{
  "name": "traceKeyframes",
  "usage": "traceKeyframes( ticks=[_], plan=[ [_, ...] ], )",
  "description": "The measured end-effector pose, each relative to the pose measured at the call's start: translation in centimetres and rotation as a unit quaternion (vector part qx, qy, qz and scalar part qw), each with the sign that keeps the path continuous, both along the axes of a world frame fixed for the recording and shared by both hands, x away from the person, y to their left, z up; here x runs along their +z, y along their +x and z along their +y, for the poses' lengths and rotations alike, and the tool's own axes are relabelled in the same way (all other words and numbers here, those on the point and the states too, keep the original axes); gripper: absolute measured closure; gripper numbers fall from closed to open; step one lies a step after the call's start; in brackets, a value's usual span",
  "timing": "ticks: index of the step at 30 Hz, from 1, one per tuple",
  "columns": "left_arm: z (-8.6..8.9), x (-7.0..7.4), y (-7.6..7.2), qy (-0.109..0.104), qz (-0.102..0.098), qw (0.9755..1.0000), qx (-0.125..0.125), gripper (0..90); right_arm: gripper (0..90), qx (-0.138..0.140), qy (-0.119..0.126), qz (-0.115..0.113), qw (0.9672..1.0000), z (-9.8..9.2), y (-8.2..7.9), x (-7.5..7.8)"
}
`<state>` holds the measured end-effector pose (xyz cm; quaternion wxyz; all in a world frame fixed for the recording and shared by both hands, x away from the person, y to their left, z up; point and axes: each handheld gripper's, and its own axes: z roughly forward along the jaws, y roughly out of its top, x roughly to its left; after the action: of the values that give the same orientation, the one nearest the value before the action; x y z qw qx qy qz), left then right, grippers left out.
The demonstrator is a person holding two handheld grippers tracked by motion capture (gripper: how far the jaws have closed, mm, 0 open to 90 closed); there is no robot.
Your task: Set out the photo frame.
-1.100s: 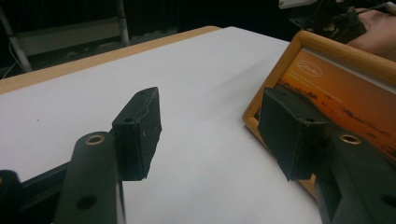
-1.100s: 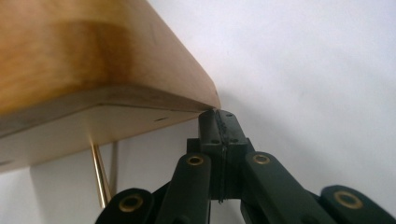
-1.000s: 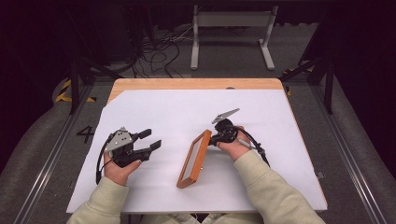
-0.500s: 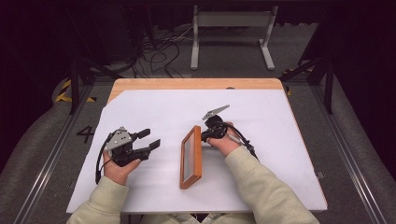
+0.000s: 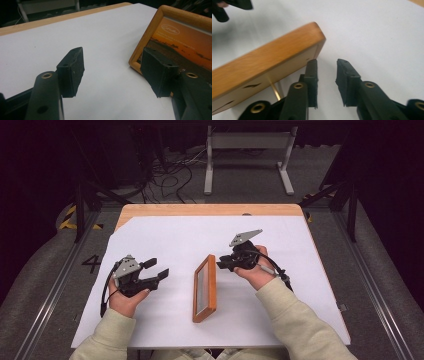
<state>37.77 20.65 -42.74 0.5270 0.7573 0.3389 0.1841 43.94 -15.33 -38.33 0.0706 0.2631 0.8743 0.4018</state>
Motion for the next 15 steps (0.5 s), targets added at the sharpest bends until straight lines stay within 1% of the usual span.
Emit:
traceKeyframes(
  ticks=[2, 4, 5, 6, 7, 9, 10, 11, 12, 13, 14, 15],
  plan=[
    [0.0, 0.0, -0.1, 0.003, 0.001, 1.0000, 0.001, 35.0, 62.6, -0.004, -0.005, -0.007, 1.0000, -0.2, -0.6, 1.0],
    [0.0, 0.1, -0.1, 0.017, 0.003, 0.9998, 0.007, 34.3, 56.3, -0.005, -0.001, -0.002, 1.0000, -0.4, -1.1, 1.6],
    [0.1, 0.1, -0.1, 0.020, 0.004, 0.9998, 0.009, 34.0, 53.0, -0.006, 0.002, 0.000, 1.0000, -0.6, -1.3, 2.0],
    [0.1, 0.1, -0.1, 0.023, 0.005, 0.9997, 0.012, 33.6, 51.5, -0.005, 0.005, 0.003, 1.0000, -0.6, -1.5, 2.2],
    [0.2, 0.1, -0.1, 0.022, 0.010, 0.9996, 0.014, 33.2, 50.0, -0.004, 0.009, 0.005, 0.9999, -0.7, -1.8, 2.6],
    [0.3, 0.0, -0.1, 0.028, 0.015, 0.9994, 0.016, 33.1, 47.5, -0.005, 0.009, 0.005, 0.9999, -0.8, -2.2, 3.3],
    [0.3, 0.0, -0.1, 0.027, 0.019, 0.9993, 0.017, 32.9, 45.9, -0.007, 0.009, 0.006, 0.9999, -0.8, -2.5, 3.7],
    [0.3, 0.0, -0.1, 0.027, 0.019, 0.9993, 0.017, 32.8, 45.9, -0.007, 0.009, 0.006, 0.9999, -0.8, -2.5, 3.7],
    [0.4, 0.0, 0.0, 0.026, 0.020, 0.9993, 0.017, 32.7, 41.1, -0.005, 0.008, 0.007, 0.9999, -0.8, -2.9, 4.3],
    [0.4, 0.0, 0.0, 0.026, 0.020, 0.9993, 0.017, 32.7, 39.1, -0.006, 0.006, 0.009, 0.9999, -0.8, -3.1, 4.5],
    [0.4, 0.0, 0.0, 0.026, 0.020, 0.9993, 0.017, 32.7, 39.1, -0.006, 0.006, 0.009, 0.9999, -0.8, -3.1, 4.5],
    [0.4, 0.0, 0.0, 0.027, 0.020, 0.9993, 0.015, 32.5, 36.7, -0.007, 0.002, 0.013, 0.9999, -0.7, -3.3, 4.8]
  ],
)
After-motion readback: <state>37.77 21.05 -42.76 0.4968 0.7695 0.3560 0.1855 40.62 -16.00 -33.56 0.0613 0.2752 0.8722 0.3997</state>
